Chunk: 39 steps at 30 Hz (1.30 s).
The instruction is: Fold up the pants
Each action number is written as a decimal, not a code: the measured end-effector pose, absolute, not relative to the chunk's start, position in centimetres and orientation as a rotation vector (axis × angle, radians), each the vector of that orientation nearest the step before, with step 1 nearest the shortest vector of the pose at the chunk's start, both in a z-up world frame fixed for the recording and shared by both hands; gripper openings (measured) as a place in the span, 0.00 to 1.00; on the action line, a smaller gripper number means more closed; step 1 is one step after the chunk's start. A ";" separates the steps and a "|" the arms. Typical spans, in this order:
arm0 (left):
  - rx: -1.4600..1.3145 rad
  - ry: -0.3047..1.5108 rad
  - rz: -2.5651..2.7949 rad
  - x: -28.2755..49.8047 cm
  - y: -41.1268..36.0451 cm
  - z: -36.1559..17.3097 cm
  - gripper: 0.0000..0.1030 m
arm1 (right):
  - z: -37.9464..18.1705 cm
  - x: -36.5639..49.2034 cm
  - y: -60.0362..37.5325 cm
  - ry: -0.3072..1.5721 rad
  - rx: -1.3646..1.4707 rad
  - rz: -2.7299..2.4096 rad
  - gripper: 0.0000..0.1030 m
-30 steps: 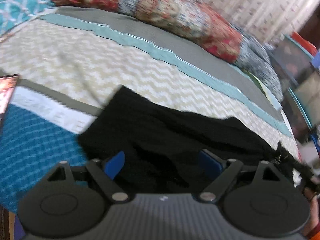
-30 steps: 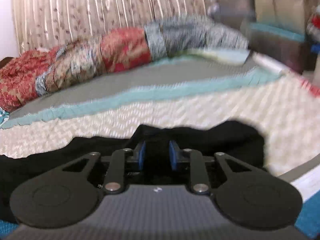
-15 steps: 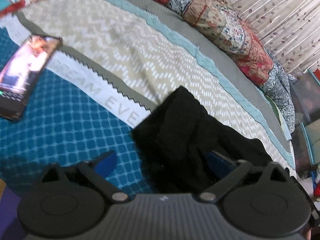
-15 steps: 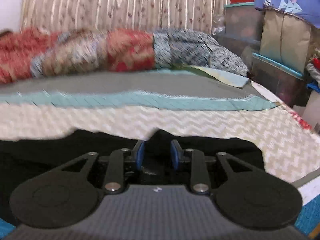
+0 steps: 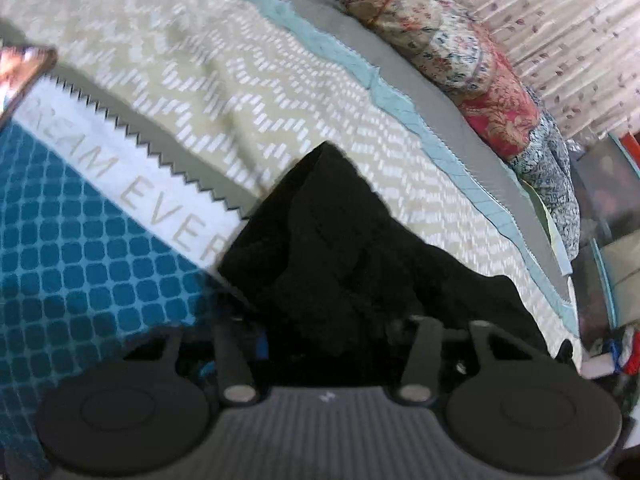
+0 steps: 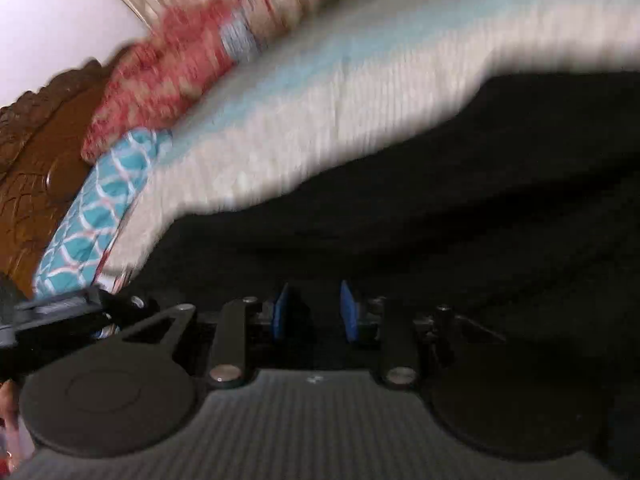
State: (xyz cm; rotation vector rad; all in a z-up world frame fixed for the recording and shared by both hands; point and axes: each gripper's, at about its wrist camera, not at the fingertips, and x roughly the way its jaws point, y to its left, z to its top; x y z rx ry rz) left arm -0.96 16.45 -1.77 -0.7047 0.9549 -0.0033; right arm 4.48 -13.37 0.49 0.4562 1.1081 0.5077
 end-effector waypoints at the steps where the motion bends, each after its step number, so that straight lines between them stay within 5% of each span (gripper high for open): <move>1: -0.677 0.940 -0.011 -1.1 15.9 -1.0 0.39 | 0.6 4.7 -13.4 1.123 0.464 0.506 0.19; 11: -0.169 0.781 -0.287 -0.3 1.1 5.7 0.43 | 6.0 1.5 -23.3 0.896 0.637 0.329 0.24; 14: -0.061 0.809 -0.379 0.3 -4.1 5.0 0.80 | 7.4 -0.2 -26.8 0.804 0.644 0.244 0.24; 16: 0.004 0.830 -0.436 0.2 -6.9 4.4 0.91 | 7.6 -1.1 -28.7 0.769 0.649 0.194 0.25; 23: -0.030 0.821 -0.470 -1.8 -5.3 5.4 0.96 | 6.8 -2.5 -29.2 0.748 0.657 0.194 0.37; 34: -0.356 0.894 -0.180 -0.8 6.2 4.8 0.93 | 8.8 0.2 -20.2 0.682 0.352 0.490 0.35; 39: -0.334 0.907 -0.219 -0.8 5.0 4.4 0.93 | 2.0 3.4 -21.0 0.917 0.236 0.289 0.31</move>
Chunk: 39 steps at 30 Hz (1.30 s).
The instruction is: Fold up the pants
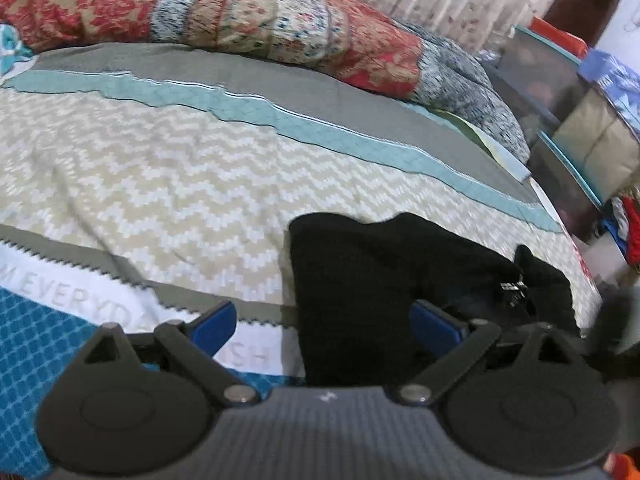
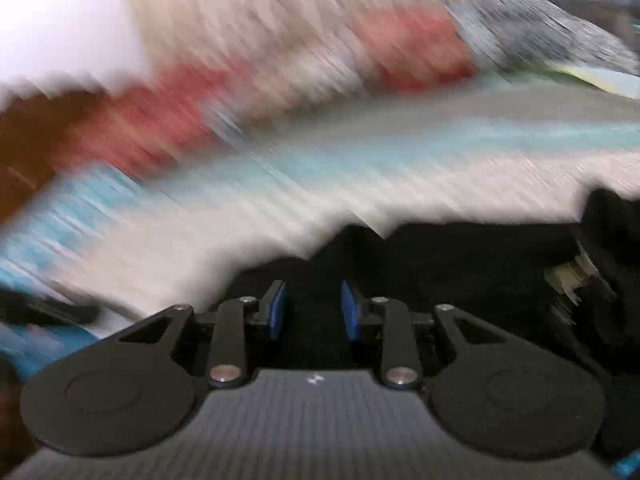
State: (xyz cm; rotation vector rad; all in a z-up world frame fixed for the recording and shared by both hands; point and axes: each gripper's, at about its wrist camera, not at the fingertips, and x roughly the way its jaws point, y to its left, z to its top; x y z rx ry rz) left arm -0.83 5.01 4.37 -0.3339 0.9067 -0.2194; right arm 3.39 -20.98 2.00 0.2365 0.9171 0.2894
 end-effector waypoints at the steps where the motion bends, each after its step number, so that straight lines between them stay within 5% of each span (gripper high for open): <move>1: -0.326 0.906 -0.235 -0.9 4.5 4.4 0.93 | 1.5 3.5 -23.1 0.920 0.384 0.291 0.31; 10: -0.247 0.896 -0.374 1.7 -1.8 4.8 0.92 | 9.8 -2.4 -36.5 0.562 0.503 0.065 0.41; 13: -0.235 0.905 -0.406 1.9 -3.3 4.7 0.92 | 9.0 -4.1 -43.1 0.540 0.545 -0.161 0.53; 23: -0.217 0.942 -0.424 2.7 -5.0 5.4 0.93 | 4.0 -3.3 -49.4 0.595 0.744 -0.229 0.55; 24: -0.212 0.940 -0.429 2.9 -5.2 5.7 0.93 | 3.9 -3.1 -48.3 0.615 0.740 -0.200 0.53; 26: -0.202 0.934 -0.448 3.5 -6.2 6.5 0.93 | 4.3 -2.2 -46.6 0.664 0.713 -0.160 0.16; 33: -0.122 0.873 -0.560 4.7 -11.2 10.0 1.00 | 11.6 -0.8 -36.0 0.567 0.338 0.063 0.16; 39: 0.028 0.855 -0.620 6.0 -15.7 11.9 1.00 | 12.1 -0.5 -26.8 0.541 -0.020 0.224 0.16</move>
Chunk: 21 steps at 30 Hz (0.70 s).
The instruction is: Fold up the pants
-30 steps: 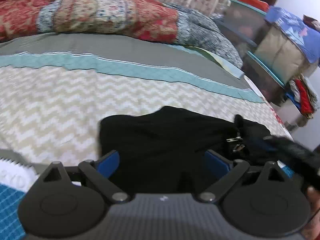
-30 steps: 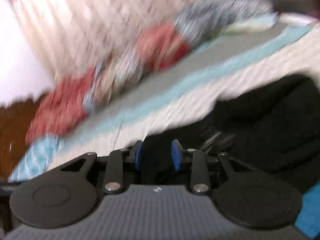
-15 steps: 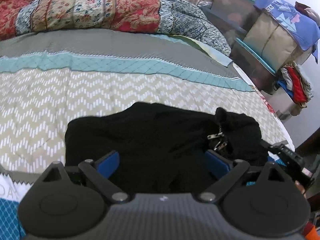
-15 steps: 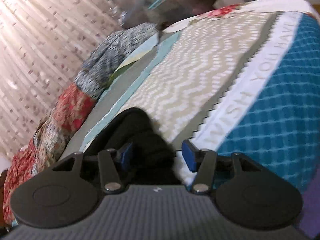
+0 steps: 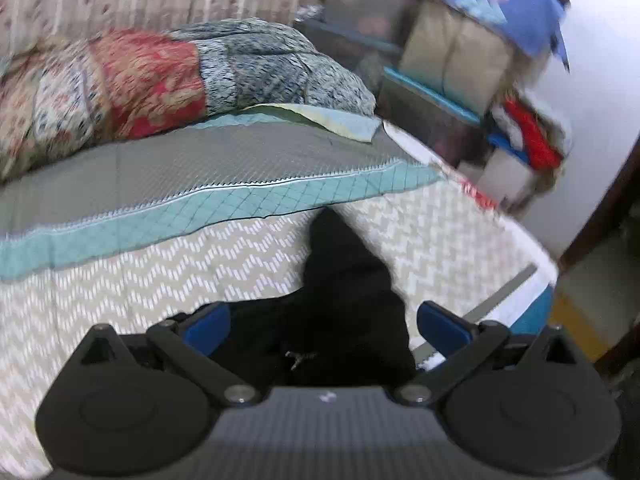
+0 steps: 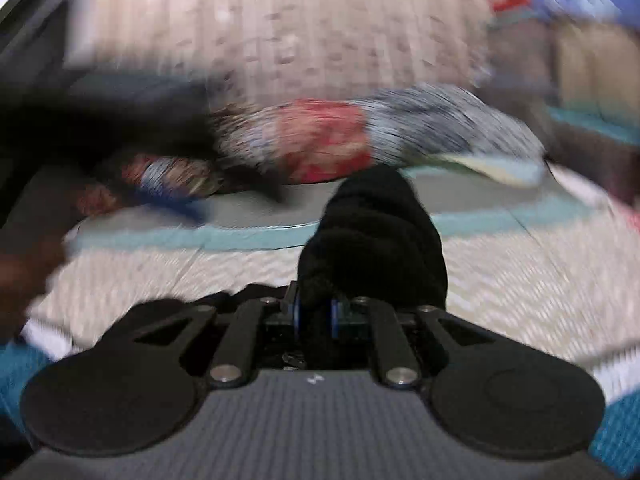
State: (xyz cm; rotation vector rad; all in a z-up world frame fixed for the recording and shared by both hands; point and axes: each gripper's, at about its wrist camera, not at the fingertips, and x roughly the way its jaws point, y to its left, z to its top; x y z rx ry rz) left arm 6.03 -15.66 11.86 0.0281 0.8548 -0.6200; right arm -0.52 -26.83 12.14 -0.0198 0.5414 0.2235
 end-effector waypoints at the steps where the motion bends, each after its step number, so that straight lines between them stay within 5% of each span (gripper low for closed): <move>1: 0.063 0.878 -0.609 6.4 -16.2 11.4 1.00 | 12.2 -0.7 -26.1 0.533 -0.038 0.237 0.16; 2: 0.083 0.905 -0.584 6.7 -16.4 10.7 0.97 | 12.2 -1.3 -25.9 0.527 -0.046 0.250 0.16; 4: 0.076 0.948 -0.559 7.3 -16.2 9.4 0.66 | 12.4 -1.7 -25.2 0.518 -0.054 0.278 0.15; 5: 0.075 0.963 -0.532 7.5 -15.8 8.8 0.38 | 12.5 -1.7 -24.8 0.519 -0.059 0.288 0.15; 6: 0.058 0.972 -0.516 7.6 -15.0 8.5 0.27 | 12.4 -1.6 -24.6 0.523 -0.064 0.294 0.15; 19: -0.266 0.940 -0.344 4.7 2.2 6.8 0.27 | 10.8 -0.3 -15.2 0.606 -0.132 0.574 0.16; 21: -0.273 0.968 -0.295 4.7 3.5 4.5 0.37 | 8.5 0.6 -13.7 0.681 -0.157 0.610 0.20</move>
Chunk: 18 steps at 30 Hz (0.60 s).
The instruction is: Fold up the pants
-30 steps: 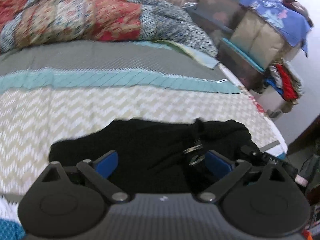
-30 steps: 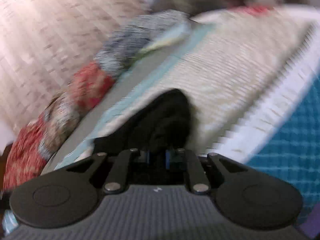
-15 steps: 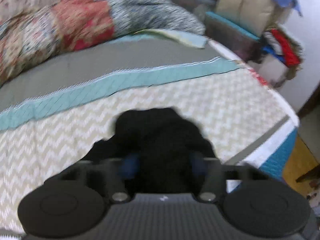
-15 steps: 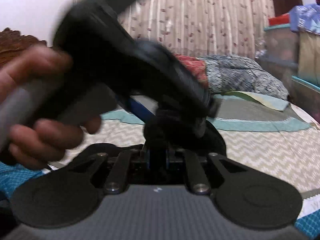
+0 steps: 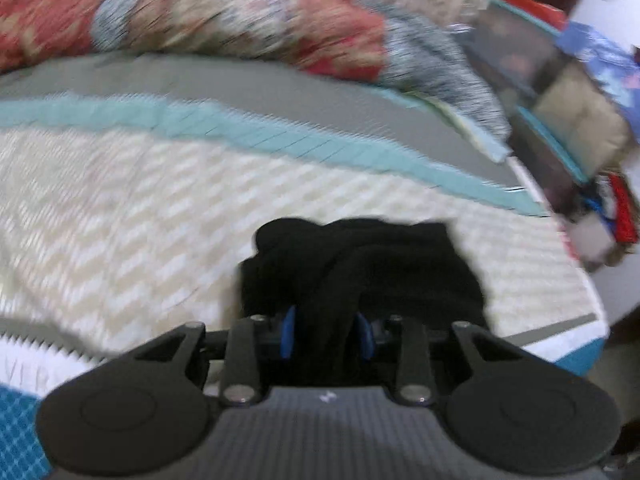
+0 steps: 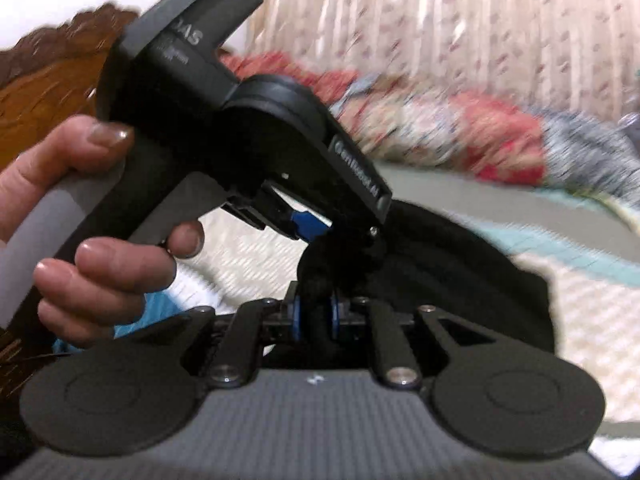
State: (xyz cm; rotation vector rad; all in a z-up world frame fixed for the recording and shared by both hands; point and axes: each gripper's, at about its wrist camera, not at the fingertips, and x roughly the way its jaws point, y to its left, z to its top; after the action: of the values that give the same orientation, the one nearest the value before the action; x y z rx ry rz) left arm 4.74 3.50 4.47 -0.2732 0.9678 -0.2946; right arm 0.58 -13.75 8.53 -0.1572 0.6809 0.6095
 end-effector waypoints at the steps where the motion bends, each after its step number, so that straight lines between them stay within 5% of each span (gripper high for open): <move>1: -0.261 0.990 -0.275 4.9 3.7 3.1 0.42 | 7.5 1.0 -13.3 0.722 -0.185 0.622 0.25; 3: -0.241 1.041 -0.241 5.3 3.8 0.6 0.65 | 7.0 1.1 -13.4 0.749 -0.210 0.629 0.26; 5: -0.259 1.006 -0.226 4.8 4.1 0.6 0.76 | 8.2 0.6 -14.7 0.726 -0.179 0.668 0.43; 9: -0.262 0.989 -0.232 4.6 4.1 1.1 0.86 | 11.3 -2.2 -18.4 0.655 -0.092 0.617 0.46; 12: -0.317 0.999 -0.236 3.9 5.1 1.2 0.88 | 12.2 -1.6 -21.8 0.634 -0.018 0.495 0.44; 14: -0.368 1.012 -0.251 3.2 5.5 1.3 0.91 | 12.3 -1.3 -23.4 0.640 0.034 0.427 0.28; 18: -0.375 1.011 -0.284 1.8 5.0 1.7 0.93 | 10.6 0.9 -23.5 0.717 0.131 0.405 0.22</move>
State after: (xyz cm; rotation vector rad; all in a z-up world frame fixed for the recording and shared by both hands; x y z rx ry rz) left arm 1.78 4.97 1.72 -0.3747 1.0107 -0.2840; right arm 0.88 -23.52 10.64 0.1314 0.7167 0.4049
